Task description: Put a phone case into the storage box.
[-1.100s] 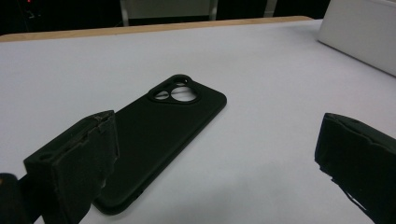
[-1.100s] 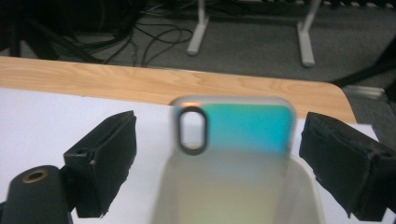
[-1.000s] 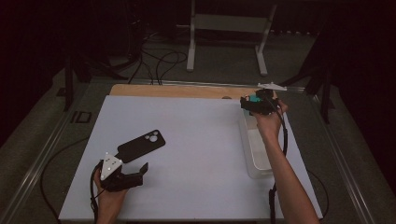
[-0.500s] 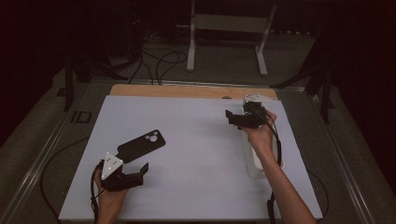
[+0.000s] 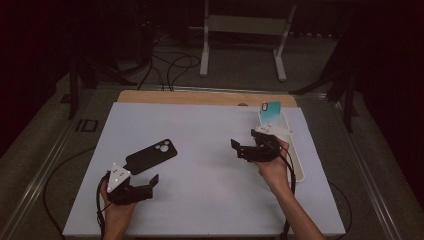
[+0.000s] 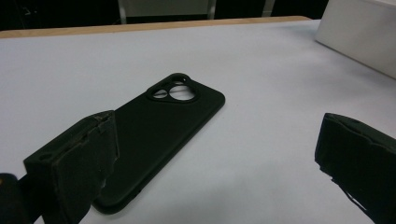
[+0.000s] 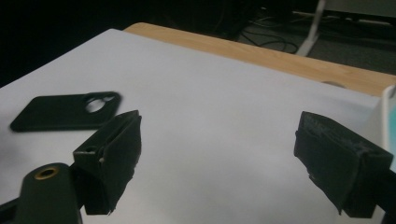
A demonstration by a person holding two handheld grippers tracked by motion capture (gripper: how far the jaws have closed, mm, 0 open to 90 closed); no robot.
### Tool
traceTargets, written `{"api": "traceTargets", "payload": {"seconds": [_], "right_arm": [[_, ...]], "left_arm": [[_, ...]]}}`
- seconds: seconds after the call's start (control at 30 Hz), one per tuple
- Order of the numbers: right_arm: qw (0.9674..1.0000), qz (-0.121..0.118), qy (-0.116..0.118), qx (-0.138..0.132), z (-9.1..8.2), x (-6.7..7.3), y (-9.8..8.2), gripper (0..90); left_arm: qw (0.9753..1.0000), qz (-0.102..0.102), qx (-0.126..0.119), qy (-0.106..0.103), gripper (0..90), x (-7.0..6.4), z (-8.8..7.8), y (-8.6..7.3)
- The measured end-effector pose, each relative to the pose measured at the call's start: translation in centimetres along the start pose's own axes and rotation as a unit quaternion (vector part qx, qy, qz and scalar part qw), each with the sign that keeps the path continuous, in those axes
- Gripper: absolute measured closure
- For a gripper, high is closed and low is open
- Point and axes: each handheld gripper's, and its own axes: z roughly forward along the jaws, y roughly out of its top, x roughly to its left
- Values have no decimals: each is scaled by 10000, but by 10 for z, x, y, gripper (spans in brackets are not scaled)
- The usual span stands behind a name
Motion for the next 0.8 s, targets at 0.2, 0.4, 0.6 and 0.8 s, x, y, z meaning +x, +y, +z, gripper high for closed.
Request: {"api": "traceTargets", "payload": {"seconds": [0.2,0.4,0.6,0.8], "right_arm": [[9998,-149,45,-116,-10,12,-15,146],[9993,-150,105,-341,-21,15,-30,145],[9970,-308,82,-701,-32,14,-45,140],[9951,-401,156,-895,-38,16,-60,138]], "left_arm": [[10000,-26,-27,-12,0,1,-1,1],[10000,-63,-41,-47,1,2,-2,1],[9998,-60,-90,-147,0,1,-5,4],[9999,17,-139,-95,1,0,-9,7]]}}
